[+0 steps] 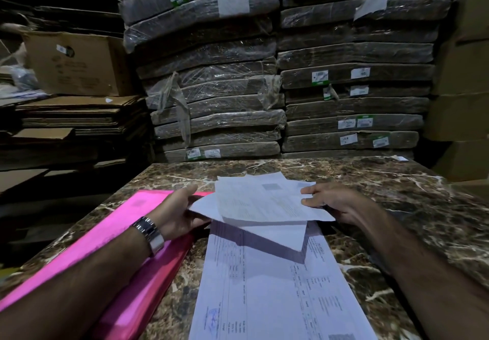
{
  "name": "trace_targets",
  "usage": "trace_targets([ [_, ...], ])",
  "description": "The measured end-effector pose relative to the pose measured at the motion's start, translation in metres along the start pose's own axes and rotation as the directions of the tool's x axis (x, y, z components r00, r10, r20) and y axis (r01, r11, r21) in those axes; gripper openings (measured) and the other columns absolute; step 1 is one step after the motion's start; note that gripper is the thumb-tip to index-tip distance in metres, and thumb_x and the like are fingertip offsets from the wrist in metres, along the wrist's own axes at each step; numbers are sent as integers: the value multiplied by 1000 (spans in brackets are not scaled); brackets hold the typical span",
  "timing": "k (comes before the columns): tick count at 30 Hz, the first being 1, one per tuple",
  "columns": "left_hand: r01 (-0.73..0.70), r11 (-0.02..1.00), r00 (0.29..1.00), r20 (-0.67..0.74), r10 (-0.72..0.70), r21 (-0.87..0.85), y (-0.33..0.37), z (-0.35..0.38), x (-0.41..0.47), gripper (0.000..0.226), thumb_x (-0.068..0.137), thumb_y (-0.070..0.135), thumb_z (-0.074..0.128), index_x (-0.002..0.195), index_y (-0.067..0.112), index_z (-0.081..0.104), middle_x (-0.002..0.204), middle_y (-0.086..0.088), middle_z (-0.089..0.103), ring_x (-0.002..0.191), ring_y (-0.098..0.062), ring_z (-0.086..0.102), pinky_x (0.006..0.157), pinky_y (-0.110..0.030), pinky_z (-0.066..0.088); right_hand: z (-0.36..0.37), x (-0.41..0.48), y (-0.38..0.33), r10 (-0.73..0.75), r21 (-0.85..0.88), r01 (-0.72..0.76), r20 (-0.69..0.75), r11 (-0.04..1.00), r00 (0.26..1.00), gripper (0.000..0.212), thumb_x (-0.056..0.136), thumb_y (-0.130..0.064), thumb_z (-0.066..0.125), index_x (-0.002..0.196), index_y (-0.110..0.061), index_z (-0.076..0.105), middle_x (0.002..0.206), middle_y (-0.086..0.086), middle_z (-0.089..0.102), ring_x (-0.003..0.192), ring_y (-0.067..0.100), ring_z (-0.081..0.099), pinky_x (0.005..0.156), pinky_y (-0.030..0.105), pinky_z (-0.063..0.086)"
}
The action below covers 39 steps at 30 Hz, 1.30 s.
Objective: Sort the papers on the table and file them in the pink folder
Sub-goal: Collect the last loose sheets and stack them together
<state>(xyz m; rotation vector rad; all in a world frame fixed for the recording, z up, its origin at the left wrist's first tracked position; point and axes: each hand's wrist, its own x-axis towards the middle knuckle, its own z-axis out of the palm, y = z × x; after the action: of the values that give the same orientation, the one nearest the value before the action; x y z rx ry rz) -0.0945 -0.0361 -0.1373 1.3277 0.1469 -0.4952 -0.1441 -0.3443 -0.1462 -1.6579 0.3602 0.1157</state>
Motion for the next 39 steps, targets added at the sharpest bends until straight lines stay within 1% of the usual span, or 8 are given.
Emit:
trace_targets([
  [5,71,964,996,36,-83,256,-2,13,1,19,99,10,45,96,-1,60,68,-7,71,52,-13,68,48,-20,56,2,-7,-1,-84,-370,32,-127,929,988,43,77,-8,78,118,-4,67,106,7,60,89,18,57,75,25,46],
  [10,54,941,998,-57,-37,334,-21,17,1,11,95,5,45,86,4,51,91,-12,48,73,-25,54,53,-27,57,6,-15,-7,-193,-490,59,-228,870,954,47,75,-1,76,113,20,57,121,31,60,102,37,65,82,44,53],
  [16,43,953,999,15,-49,301,-34,23,-28,15,91,-5,41,79,3,47,71,-11,47,60,-24,51,81,-47,57,7,-23,-8,-60,-334,-24,-239,942,969,15,80,14,63,95,13,66,96,29,62,63,18,52,52,26,49],
  [19,34,975,995,88,-54,221,-39,23,-41,22,88,-5,43,107,-8,53,96,-16,57,86,-32,61,87,-55,53,5,-34,-2,-29,-288,-51,-266,956,963,12,81,11,64,93,13,66,97,23,65,66,21,56,53,25,52],
  [25,30,970,989,131,-63,240,-49,34,-61,27,100,7,36,107,-2,61,90,-16,75,78,-25,74,75,-47,60,-1,-53,26,-60,-305,-39,-309,952,949,36,75,4,69,109,14,64,100,31,68,83,35,70,65,37,51],
  [30,55,967,993,92,-80,250,-43,36,-52,40,101,29,42,117,0,64,99,-17,72,75,-27,72,56,-38,60,5,-64,35,-109,-316,15,-283,949,953,22,72,2,68,88,16,67,100,29,68,73,27,63,65,30,40],
  [34,58,952,996,52,-77,302,-39,42,-54,39,101,29,43,74,3,56,41,-6,58,29,-13,54,31,-15,41,9,-73,38,-151,-331,62,-250,942,956,9,72,4,65,65,8,67,63,20,56,56,19,45,55,25,34],
  [39,100,951,994,12,-108,293,-29,39,-44,49,98,43,41,80,1,60,52,-8,65,40,-20,64,34,-24,49,10,-80,37,-190,-351,102,-224,931,956,16,76,9,64,61,16,62,58,18,54,33,13,41,37,14,35],
])
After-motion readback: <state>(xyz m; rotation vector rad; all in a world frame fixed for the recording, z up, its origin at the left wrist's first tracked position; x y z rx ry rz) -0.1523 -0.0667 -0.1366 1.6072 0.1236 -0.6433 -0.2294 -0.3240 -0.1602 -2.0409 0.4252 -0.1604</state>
